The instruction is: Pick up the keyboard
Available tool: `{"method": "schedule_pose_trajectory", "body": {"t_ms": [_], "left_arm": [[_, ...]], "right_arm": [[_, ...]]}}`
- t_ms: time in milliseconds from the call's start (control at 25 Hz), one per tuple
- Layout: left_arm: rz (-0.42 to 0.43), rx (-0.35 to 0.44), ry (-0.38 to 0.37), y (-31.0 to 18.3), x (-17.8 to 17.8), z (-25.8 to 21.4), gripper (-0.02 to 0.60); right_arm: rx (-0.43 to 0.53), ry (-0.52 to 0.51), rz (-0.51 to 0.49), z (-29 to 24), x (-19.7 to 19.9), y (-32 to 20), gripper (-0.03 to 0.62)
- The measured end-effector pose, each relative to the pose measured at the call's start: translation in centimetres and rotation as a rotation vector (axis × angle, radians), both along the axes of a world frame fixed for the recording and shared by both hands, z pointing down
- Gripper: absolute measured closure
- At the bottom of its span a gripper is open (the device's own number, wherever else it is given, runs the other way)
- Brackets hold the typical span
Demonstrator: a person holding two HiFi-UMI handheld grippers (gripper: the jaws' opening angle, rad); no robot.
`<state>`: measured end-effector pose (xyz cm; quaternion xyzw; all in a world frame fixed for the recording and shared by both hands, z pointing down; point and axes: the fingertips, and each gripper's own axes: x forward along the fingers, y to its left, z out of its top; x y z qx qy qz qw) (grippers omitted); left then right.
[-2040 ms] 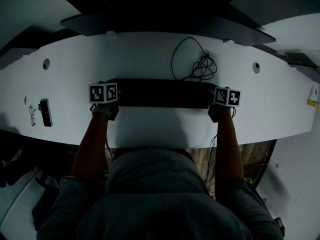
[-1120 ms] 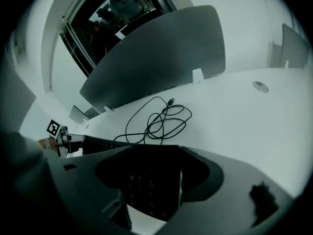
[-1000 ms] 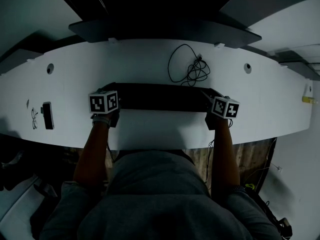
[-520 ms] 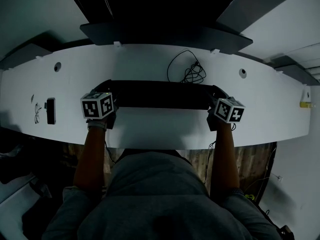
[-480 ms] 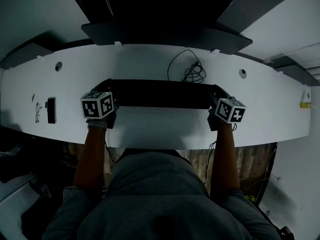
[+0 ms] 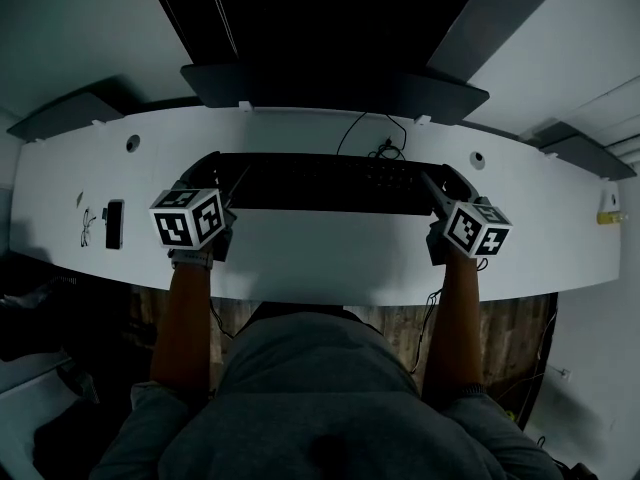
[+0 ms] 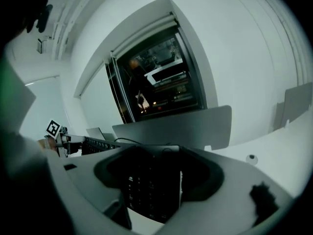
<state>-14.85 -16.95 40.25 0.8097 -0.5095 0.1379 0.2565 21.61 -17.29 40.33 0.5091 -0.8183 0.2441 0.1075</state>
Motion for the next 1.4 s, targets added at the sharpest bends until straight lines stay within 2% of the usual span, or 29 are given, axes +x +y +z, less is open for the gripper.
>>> {"method": "schedule_pose_trajectory", "body": {"t_ms": [760, 1400], "left_arm": [[-0.018, 0.243, 0.014, 3.2, -1.1, -13.2, 0.304], [-0.012, 0.378, 0.016, 5.8, -2.1, -19.6, 0.302]], "right_arm": [[0.275, 0.008, -0.004, -14.3, -0.8, 3.1, 0.324], [0.409, 0.007, 0.004, -20.5, -1.7, 6.2, 0.324]]}}
